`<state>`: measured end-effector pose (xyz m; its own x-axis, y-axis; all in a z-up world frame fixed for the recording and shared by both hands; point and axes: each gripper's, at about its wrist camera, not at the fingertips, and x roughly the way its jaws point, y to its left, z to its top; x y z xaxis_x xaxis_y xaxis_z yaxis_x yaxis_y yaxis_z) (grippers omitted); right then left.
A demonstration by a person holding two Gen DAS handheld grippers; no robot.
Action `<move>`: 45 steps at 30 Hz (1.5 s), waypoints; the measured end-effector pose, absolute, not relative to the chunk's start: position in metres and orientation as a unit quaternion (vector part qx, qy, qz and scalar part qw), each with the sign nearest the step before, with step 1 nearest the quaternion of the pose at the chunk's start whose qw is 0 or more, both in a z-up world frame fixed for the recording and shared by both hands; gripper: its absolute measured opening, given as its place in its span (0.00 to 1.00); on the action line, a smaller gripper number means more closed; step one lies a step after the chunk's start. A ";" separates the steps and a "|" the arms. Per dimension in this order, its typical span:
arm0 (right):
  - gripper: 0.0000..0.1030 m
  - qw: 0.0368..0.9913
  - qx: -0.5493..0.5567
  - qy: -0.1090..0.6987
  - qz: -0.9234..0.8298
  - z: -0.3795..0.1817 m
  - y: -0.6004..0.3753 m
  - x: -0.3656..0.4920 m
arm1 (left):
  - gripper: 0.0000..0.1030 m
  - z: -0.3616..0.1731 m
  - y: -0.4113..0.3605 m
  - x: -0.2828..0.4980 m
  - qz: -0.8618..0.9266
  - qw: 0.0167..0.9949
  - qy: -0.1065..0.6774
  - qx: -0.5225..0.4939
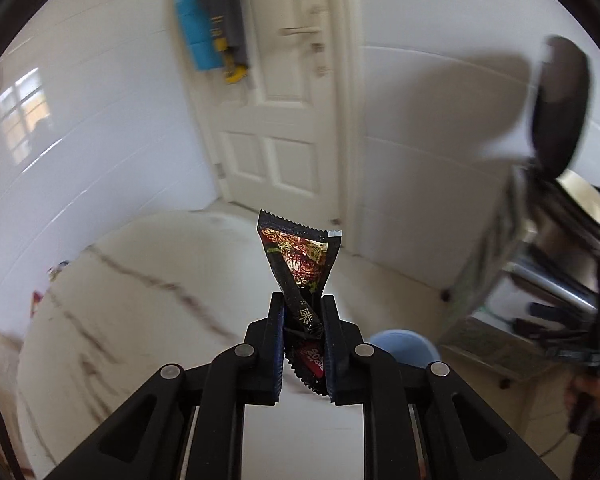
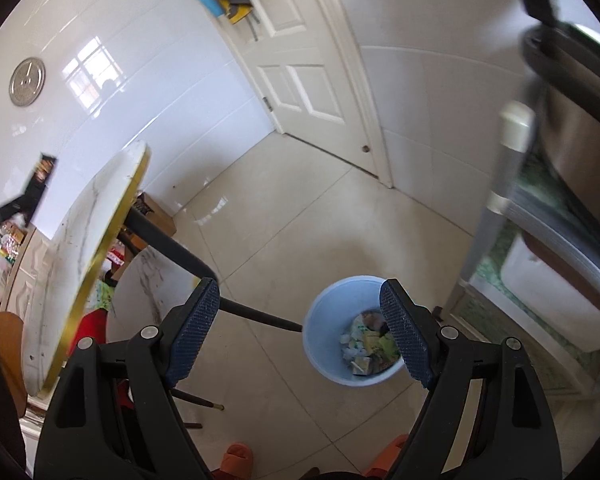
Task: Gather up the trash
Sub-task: 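Lower the snack wrapper into the blue bin and open the left tool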
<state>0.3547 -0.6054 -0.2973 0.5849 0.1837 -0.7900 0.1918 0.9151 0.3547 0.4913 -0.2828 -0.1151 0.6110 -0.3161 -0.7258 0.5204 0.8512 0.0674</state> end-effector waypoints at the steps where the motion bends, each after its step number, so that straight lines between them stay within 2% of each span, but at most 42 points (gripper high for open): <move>1: 0.78 0.865 0.206 0.457 -0.009 -0.300 -0.612 0.351 | 0.12 -0.114 -0.300 0.478 -0.249 0.884 0.368 0.143; 4: 0.79 0.862 0.208 0.461 -0.018 -0.310 -0.624 0.344 | 0.13 -0.130 -0.350 0.452 -0.287 0.868 0.372 0.159; 9: 0.80 0.849 0.174 0.497 -0.039 -0.352 -0.633 0.350 | 0.13 -0.209 -0.412 0.441 -0.298 0.833 0.423 0.194; 18: 0.80 0.799 0.151 0.581 -0.030 -0.489 -0.642 0.371 | 0.13 -0.390 -0.447 0.487 -0.264 0.754 0.562 0.213; 25: 0.74 0.756 0.174 0.630 -0.041 -0.596 -0.652 0.391 | 0.13 -0.475 -0.468 0.518 -0.247 0.724 0.600 0.235; 32: 0.62 0.698 0.202 0.684 -0.068 -0.681 -0.665 0.387 | 0.13 -0.534 -0.489 0.533 -0.241 0.698 0.623 0.256; 33: 0.52 0.690 0.205 0.691 -0.069 -0.689 -0.666 0.387 | 0.13 -0.536 -0.491 0.537 -0.240 0.697 0.625 0.258; 35: 0.40 0.678 0.212 0.701 -0.064 -0.700 -0.667 0.383 | 0.13 -0.547 -0.496 0.543 -0.239 0.692 0.630 0.260; 36: 0.29 0.671 0.216 0.706 -0.061 -0.705 -0.667 0.382 | 0.14 -0.549 -0.496 0.551 -0.240 0.691 0.631 0.259; 38: 0.20 0.666 0.222 0.709 -0.062 -0.711 -0.669 0.378 | 0.14 -0.557 -0.500 0.557 -0.236 0.686 0.636 0.262; 43: 0.19 0.665 0.239 0.705 -0.058 -0.708 -0.672 0.376 | 0.25 -0.564 -0.503 0.560 -0.231 0.691 0.627 0.276; 45: 0.19 0.664 0.241 0.706 -0.058 -0.708 -0.672 0.376 | 0.39 -0.557 -0.502 0.557 -0.231 0.697 0.619 0.280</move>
